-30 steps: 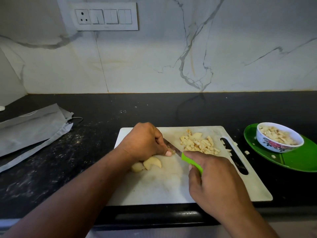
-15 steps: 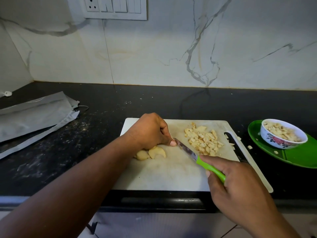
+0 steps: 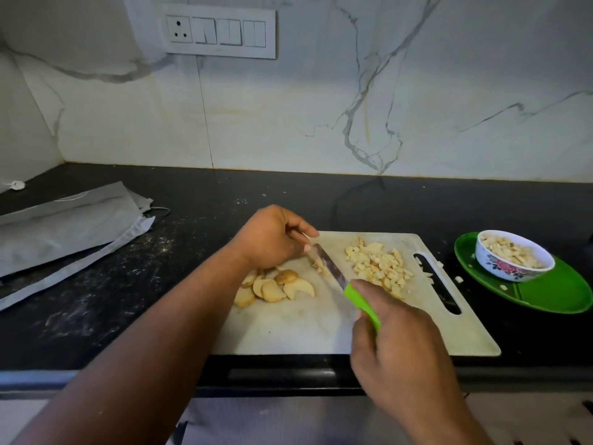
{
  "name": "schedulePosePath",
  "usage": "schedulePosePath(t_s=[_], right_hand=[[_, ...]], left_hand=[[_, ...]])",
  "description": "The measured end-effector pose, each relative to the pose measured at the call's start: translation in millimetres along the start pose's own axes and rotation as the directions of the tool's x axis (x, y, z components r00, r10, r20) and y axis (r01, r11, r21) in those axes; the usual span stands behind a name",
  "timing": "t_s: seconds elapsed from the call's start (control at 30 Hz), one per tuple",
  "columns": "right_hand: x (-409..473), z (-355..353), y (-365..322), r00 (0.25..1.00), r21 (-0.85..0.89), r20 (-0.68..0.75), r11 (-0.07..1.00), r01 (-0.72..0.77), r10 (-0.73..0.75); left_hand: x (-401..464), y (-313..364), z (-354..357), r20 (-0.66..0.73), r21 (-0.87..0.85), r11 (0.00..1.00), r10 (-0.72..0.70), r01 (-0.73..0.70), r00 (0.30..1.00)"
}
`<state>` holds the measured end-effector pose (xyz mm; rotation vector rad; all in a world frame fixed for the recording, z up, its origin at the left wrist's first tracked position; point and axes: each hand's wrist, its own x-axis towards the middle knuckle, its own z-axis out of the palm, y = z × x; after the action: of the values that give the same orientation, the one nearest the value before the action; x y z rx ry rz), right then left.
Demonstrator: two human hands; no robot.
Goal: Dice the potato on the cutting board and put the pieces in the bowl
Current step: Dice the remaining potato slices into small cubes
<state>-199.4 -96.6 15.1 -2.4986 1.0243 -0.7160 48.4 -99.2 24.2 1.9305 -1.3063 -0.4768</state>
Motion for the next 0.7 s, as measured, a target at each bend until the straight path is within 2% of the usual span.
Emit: schedulePosePath(t_s=[0.1, 0.17, 0.3, 0.4, 0.6, 0.7], right_hand=[[4, 12, -13, 0.999, -0.077, 0.048, 0.997, 0.006, -0.002], [5, 15, -12, 1.000, -0.130, 0.028, 0.991, 0.007, -0.003], [6, 5, -1, 0.997, -0.204, -0.030, 0.976, -0.082, 0.077], [5, 0, 6, 0.992, -0.241, -0.044, 0.962, -0.126, 0.119], [10, 15, -7, 0.998, -0.152, -0.058, 0.988, -0.001, -0.008], [16, 22, -4, 0.999, -0.194, -0.037, 0.981, 0.021, -0.029]], left_hand=[[0, -2, -14, -0.088, -0.056, 0.998, -0.033, 0.028, 0.996], [0, -5, -25, -0.079, -0.039, 0.999, -0.031, 0.028, 0.996], [-4, -14, -49, 0.035, 0.185, 0.982, -0.048, 0.041, 0.998], [-11, -20, -69, 0.143, 0.314, 0.947, -0.116, 0.067, 0.983], [-20, -26, -82, 0.326, 0.388, 0.903, -0.322, 0.184, 0.889], [-18, -26, -77, 0.357, 0.390, 0.902, -0.334, 0.186, 0.872]])
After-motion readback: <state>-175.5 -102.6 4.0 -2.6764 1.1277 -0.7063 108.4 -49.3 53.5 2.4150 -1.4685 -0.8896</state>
